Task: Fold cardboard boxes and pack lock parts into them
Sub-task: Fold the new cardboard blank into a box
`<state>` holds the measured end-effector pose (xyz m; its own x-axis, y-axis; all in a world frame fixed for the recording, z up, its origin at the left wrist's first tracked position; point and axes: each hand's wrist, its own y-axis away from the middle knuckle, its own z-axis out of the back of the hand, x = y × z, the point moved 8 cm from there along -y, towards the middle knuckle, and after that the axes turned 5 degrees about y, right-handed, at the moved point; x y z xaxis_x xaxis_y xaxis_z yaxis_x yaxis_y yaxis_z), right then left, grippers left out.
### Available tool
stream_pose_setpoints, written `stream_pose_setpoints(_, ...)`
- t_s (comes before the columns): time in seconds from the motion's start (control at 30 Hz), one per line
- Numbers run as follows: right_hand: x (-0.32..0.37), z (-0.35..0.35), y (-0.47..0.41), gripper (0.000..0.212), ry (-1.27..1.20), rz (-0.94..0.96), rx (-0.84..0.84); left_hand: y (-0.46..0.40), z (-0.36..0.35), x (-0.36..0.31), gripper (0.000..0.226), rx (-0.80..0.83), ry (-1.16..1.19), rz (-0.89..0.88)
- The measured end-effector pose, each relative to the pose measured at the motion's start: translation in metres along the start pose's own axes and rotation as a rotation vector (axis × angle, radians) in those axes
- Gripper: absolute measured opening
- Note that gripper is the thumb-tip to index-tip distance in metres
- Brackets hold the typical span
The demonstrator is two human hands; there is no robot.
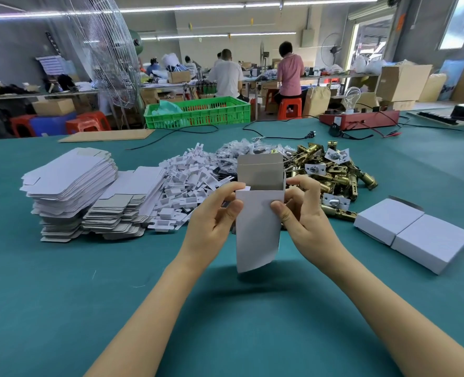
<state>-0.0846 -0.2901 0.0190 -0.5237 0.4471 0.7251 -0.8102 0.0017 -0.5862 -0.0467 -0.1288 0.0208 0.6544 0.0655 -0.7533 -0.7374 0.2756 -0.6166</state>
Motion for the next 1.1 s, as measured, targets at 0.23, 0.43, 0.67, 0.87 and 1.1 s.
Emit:
stream_pose_setpoints(0.23,0.005,0.002,-0.001,0.028,0.026,-0.009,0.022,0.000,-0.002,-0.001,0.018,0.005,0.020,0.012)
stream_pose_setpoints(0.43,0.008,0.003,-0.001,0.025,0.050,0.029,0.029,0.001,0.000,0.003,0.020,-0.020,0.104,0.044)
stream_pose_setpoints(0.67,0.005,0.006,-0.003,0.020,0.122,0.052,0.056,0.002,-0.003,0.002,0.020,-0.010,0.134,0.055)
stream_pose_setpoints(0.87,0.001,0.011,-0.003,0.013,0.109,0.025,0.067,0.005,-0.011,-0.006,0.017,-0.002,0.247,0.054)
stream_pose_setpoints(1.1,0.001,0.014,-0.005,0.015,0.083,0.023,0.013,0.002,-0.014,-0.010,0.017,0.003,0.271,0.058)
